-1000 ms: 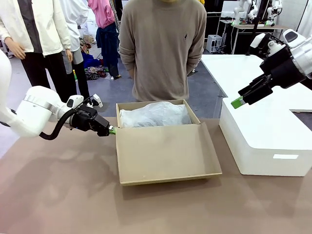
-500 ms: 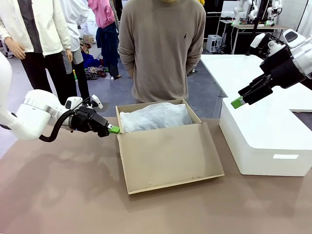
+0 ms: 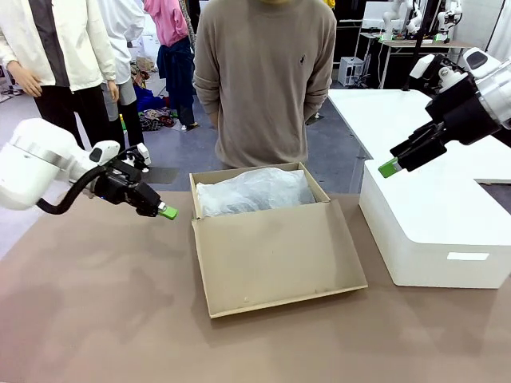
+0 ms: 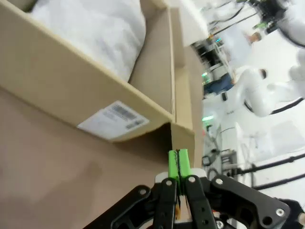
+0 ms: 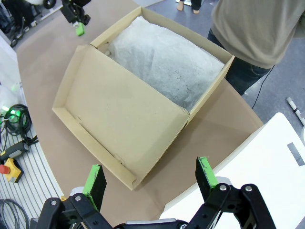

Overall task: Pack the shoes into the box.
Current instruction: Close the Shoes Box.

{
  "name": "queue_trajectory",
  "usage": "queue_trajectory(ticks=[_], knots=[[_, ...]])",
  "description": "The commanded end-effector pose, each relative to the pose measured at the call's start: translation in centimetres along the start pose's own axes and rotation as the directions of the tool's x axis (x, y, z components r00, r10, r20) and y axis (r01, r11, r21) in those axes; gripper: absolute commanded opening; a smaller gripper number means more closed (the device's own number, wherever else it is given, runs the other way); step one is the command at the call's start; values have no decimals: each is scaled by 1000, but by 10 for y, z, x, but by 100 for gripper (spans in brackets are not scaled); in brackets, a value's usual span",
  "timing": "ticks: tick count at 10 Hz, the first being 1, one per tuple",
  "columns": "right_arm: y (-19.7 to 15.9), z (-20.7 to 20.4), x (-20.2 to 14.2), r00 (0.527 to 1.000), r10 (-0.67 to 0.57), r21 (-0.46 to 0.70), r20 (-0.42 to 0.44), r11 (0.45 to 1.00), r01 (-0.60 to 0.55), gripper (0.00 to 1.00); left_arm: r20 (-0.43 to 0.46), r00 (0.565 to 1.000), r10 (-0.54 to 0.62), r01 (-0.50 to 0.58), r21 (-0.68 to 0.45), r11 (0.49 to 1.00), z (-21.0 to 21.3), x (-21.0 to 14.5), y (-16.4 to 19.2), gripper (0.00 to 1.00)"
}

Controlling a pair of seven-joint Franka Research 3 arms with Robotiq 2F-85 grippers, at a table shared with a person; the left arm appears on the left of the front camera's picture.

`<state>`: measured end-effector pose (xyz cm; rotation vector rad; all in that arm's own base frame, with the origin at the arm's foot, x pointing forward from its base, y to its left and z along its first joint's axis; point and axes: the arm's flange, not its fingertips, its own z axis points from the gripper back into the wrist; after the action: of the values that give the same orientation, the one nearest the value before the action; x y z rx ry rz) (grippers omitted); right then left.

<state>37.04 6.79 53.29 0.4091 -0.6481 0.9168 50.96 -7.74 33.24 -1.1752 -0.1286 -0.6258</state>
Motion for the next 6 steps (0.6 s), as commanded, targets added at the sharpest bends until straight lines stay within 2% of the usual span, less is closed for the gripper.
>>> queue_trajectory(ticks=[1,3,6], knots=[[-3,-1,1,1000,7,15,28,1000,-8,100,-83,996,29,-17,147,989,-11,-16,-36,0],[-3,-1,1,1000,7,15,28,1000,-8,100,-178,983,47,4,277,961,-18,-26,-56,0],[-3,-1,1,1000,7,15,28,1000,-8,100,-320,939,126,33,449,893,-22,-22,-76,0]])
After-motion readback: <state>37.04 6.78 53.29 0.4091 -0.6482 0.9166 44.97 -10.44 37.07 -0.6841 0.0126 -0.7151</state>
